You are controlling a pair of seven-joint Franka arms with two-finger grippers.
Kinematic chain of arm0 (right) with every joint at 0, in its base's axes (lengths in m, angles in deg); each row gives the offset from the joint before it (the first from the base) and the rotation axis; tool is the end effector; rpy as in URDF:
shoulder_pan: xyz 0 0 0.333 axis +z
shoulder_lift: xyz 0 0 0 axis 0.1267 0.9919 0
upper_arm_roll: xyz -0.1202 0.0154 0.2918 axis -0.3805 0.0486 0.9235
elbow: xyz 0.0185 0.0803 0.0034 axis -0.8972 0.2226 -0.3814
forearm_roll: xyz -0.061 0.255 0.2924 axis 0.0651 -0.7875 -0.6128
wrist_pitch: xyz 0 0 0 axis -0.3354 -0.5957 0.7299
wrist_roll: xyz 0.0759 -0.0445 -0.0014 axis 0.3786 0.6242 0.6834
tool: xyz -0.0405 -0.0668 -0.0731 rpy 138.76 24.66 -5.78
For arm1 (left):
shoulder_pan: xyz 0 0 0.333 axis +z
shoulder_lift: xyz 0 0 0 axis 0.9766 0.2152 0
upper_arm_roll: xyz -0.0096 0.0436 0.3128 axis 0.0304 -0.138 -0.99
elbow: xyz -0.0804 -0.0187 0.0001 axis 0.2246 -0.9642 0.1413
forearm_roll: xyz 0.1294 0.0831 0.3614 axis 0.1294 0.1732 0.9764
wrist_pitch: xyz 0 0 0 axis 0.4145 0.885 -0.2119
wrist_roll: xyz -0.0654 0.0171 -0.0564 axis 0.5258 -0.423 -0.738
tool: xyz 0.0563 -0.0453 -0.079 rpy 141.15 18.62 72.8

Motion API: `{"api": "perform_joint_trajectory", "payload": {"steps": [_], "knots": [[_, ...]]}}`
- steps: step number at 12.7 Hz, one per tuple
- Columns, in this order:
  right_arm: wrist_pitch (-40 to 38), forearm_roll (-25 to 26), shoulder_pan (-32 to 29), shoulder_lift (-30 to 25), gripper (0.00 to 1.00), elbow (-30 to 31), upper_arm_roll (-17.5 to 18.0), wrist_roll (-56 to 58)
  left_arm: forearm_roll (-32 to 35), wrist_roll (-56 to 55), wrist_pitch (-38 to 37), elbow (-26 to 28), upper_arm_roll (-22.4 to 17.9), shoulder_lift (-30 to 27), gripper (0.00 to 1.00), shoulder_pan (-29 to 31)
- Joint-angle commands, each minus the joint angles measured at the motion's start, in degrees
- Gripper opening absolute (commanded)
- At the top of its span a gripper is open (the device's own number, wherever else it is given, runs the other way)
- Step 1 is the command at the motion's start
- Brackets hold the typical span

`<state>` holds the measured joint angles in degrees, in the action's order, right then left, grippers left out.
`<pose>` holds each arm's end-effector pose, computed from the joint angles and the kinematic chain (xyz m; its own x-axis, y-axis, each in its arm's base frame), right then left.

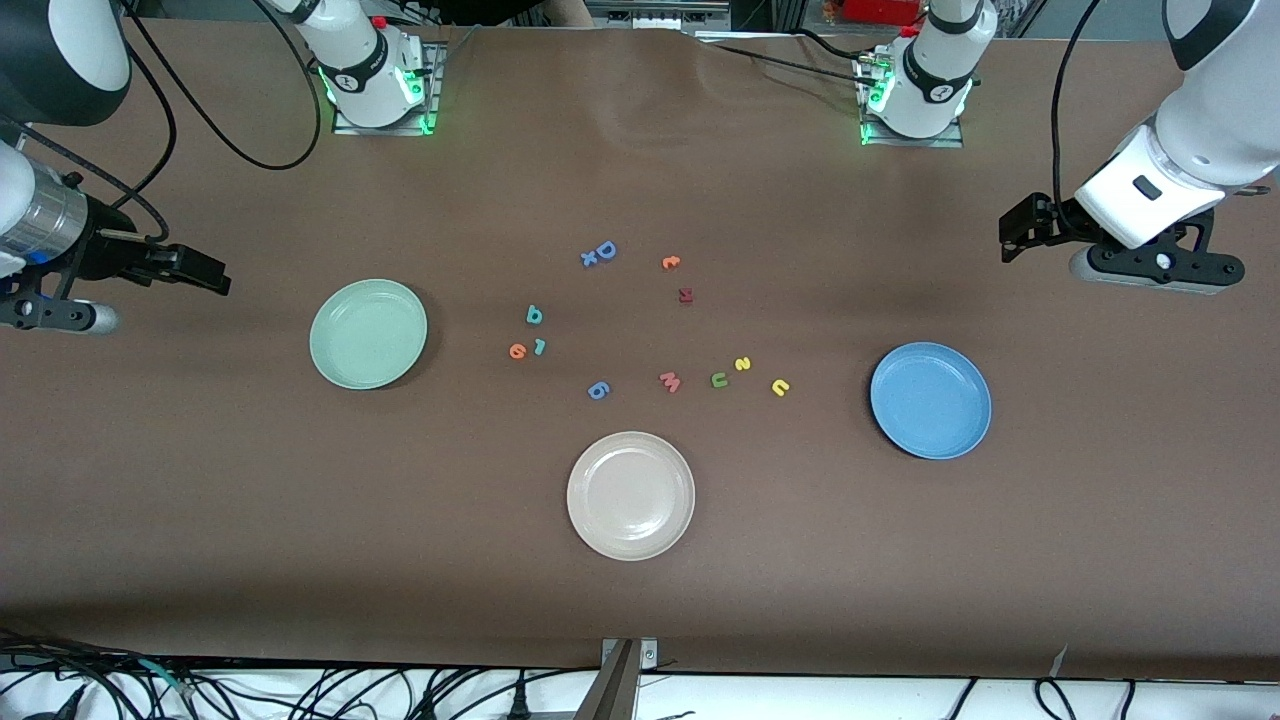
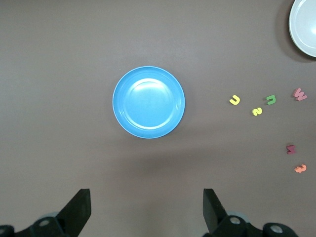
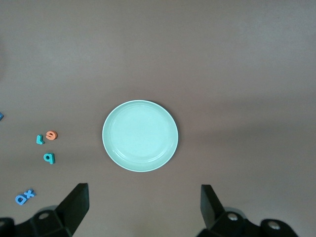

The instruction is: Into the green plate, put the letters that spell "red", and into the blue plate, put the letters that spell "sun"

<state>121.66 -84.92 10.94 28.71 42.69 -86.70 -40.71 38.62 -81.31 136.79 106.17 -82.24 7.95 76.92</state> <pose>0.5848 0.0117 0.5384 0.9884 -0.1117 -0.1032 -0.1126 -0.9936 -0.0031 0.5495 -0.0732 0.5753 0.9919 -0.1136 -0.0566 -0.1147 -0.9933 -0.0159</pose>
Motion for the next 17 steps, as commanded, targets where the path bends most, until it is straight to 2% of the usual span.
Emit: {"api": "perform_joint_trajectory", "payload": {"steps": [1,6,9,11,13,14,17], "knots": [[-0.75,0.19,-0.41,-0.97,1.00,0.06,0.21,0.00,-1.00,0.55,-0.69,-0.87,-0.05,0.35,1.00,-0.04],[-1.01,0.19,-0.41,-0.80,1.00,0.24,0.21,-0.17,-0.12,0.99,-0.51,-1.13,0.47,1.13,1.00,-1.53],[-0.49,0.10,0.38,-0.45,1.00,0.15,0.83,-0.79,0.67,0.72,-0.51,-3.50,0.21,2.89,1.00,-3.21],[0.04,-0.07,1.87,0.34,0.99,0.15,0.92,-0.87,-0.20,0.55,-0.42,-4.29,0.65,5.70,1.00,-4.34],[1.26,-0.34,4.24,1.92,0.99,0.15,0.92,-2.79,0.32,-0.67,0.01,-4.47,1.35,10.43,1.00,-8.64],[1.53,-0.60,5.99,3.23,0.99,0.15,0.92,-5.77,0.06,-4.86,0.71,-4.73,1.35,12.89,1.00,-11.18],[5.47,-2.09,11.79,7.19,0.99,0.33,1.00,-13.68,0.41,-14.12,8.88,-5.61,1.35,19.40,1.00,-14.54]]}}
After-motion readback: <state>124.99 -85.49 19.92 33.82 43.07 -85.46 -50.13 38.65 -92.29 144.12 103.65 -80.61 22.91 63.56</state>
